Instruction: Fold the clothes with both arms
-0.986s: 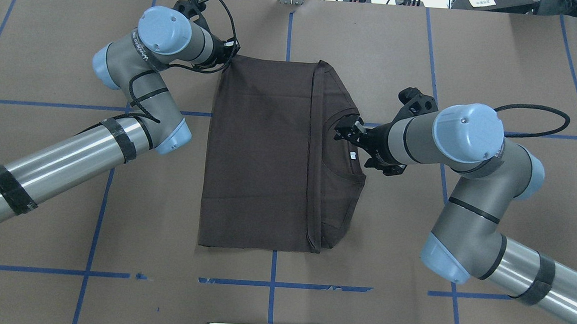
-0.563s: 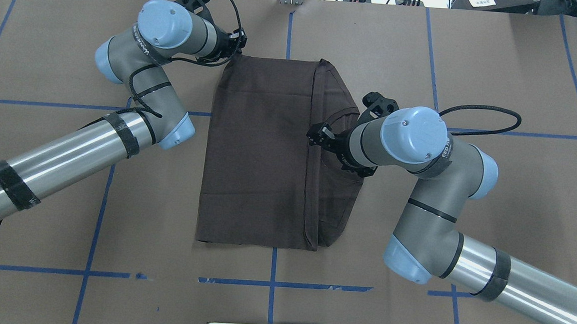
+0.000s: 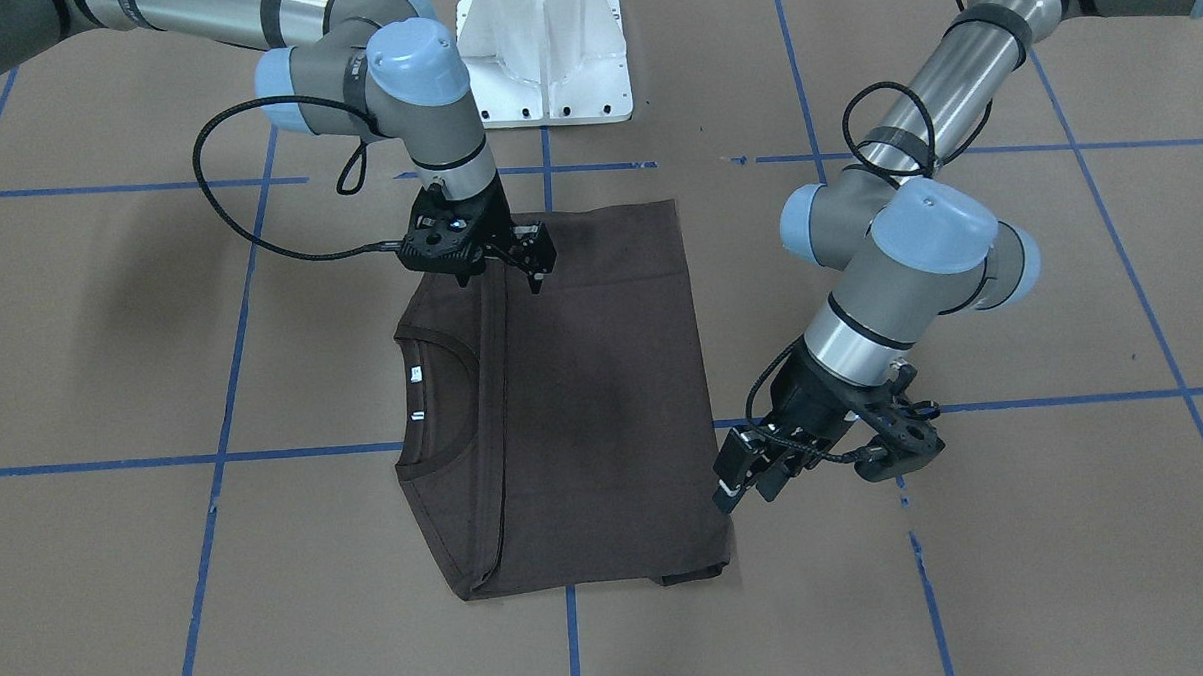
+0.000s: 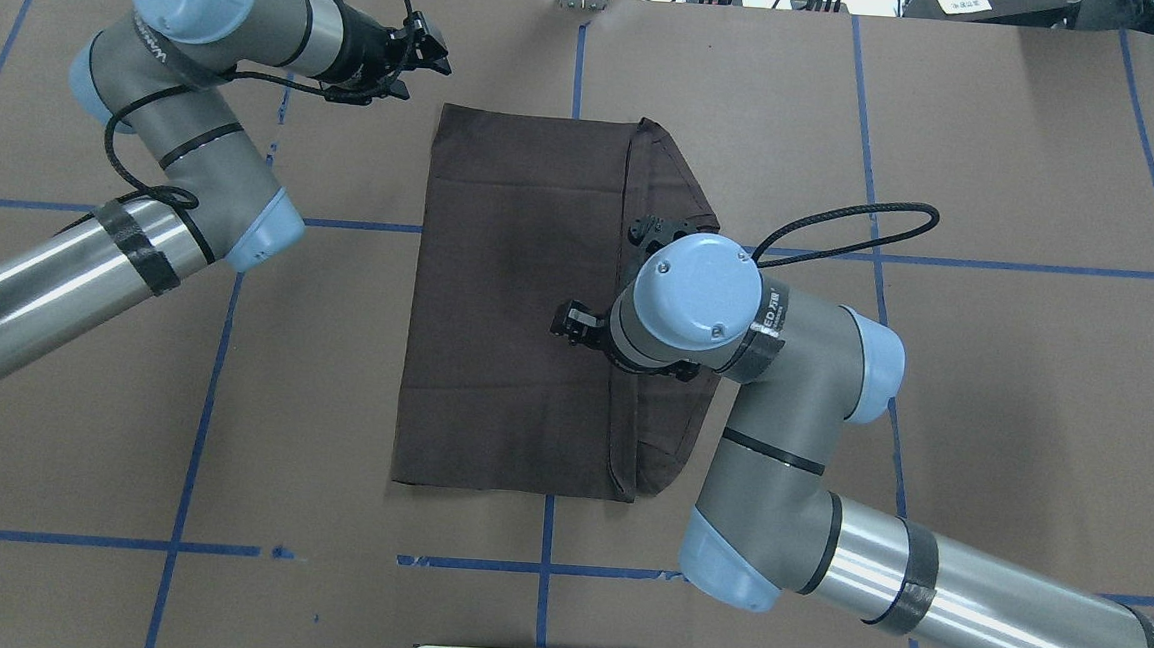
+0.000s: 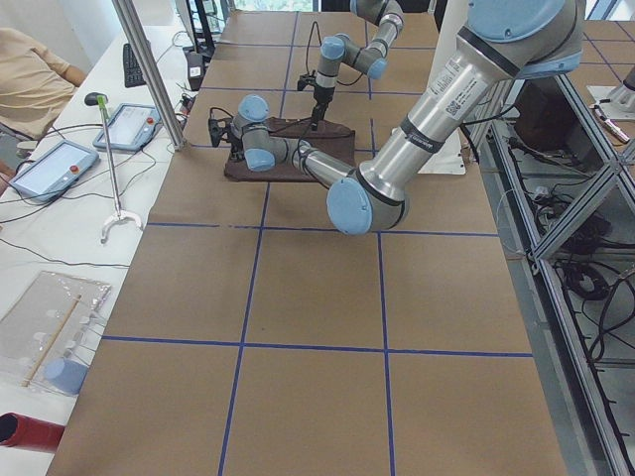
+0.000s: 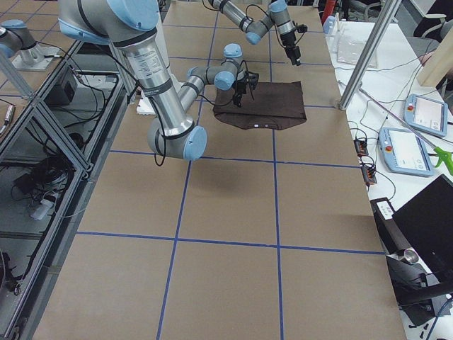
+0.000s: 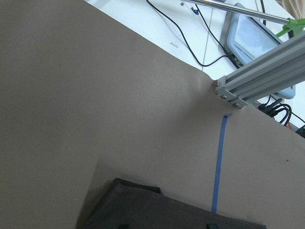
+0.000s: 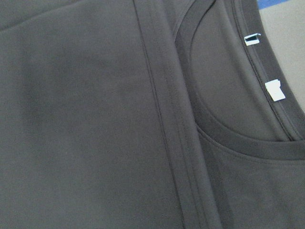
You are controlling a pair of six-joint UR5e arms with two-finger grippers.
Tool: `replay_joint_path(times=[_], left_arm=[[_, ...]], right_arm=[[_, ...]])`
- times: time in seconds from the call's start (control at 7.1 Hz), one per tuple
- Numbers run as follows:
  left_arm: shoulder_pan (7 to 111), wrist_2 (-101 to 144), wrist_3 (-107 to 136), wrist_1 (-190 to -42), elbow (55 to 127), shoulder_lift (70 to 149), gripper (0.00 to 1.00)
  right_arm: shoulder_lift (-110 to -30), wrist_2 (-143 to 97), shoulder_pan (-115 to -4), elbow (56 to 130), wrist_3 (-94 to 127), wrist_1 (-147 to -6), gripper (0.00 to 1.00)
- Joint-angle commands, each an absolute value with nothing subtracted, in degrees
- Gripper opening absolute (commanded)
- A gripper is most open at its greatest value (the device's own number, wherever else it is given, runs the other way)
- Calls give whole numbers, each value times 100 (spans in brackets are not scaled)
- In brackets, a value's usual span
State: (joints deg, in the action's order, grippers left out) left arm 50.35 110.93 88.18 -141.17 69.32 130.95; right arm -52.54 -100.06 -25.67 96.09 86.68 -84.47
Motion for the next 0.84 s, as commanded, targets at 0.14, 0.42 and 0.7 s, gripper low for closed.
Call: replay_joint_path(times=[0.14, 0.42, 0.7], left_arm=[[5080, 11188, 8842, -14133, 7110, 12885, 66], [5080, 11188, 8868, -14142, 7110, 12833, 66], [5080, 11188, 8903, -14273, 7110, 12806, 66]], right_arm=[[-4625, -9608, -2041, 9589, 7526, -10173, 100], [-4702, -9431, -1863, 9318, 7061, -10493, 100], [-4825, -9492, -1802, 9281, 6829, -10521, 100]])
